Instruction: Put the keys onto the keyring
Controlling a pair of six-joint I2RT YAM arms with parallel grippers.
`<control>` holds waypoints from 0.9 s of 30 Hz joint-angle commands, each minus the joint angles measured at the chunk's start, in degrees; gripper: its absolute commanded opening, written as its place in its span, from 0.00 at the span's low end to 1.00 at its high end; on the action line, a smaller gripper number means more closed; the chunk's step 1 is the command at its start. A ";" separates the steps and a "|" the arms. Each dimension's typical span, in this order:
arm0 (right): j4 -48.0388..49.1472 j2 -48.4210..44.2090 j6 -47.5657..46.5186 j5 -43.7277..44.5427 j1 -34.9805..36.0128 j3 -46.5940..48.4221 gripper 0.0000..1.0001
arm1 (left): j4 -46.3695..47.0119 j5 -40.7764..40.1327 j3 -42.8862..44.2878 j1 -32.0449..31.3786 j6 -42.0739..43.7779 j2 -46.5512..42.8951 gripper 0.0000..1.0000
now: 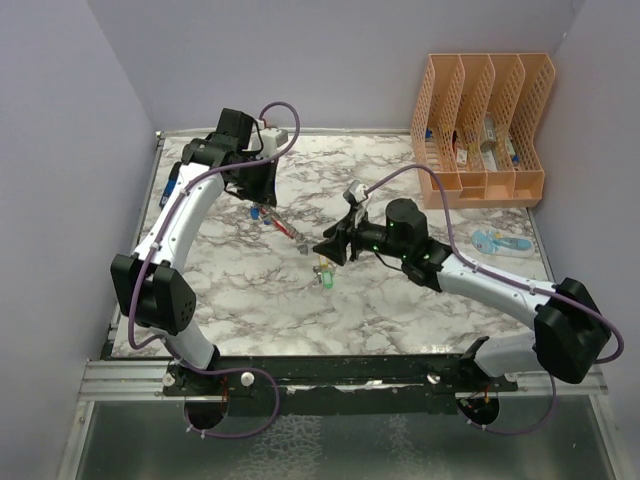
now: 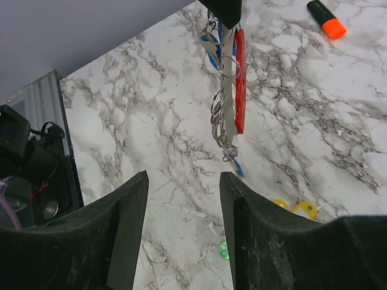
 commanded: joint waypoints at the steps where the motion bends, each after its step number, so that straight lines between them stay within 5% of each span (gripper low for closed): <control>1: 3.47 2.50 2.17 -3.40 1.12 -1.21 0.50 | -2.53 -0.90 -0.56 -0.09 -9.00 0.34 0.00; 18: 8.74 13.21 6.26 -8.87 4.94 0.93 0.47 | 1.93 4.63 -11.86 -0.03 -24.91 -3.44 0.00; 27: 7.61 10.54 4.00 -4.53 5.08 -0.15 0.42 | 7.88 7.04 -14.85 -0.02 -34.73 -6.34 0.00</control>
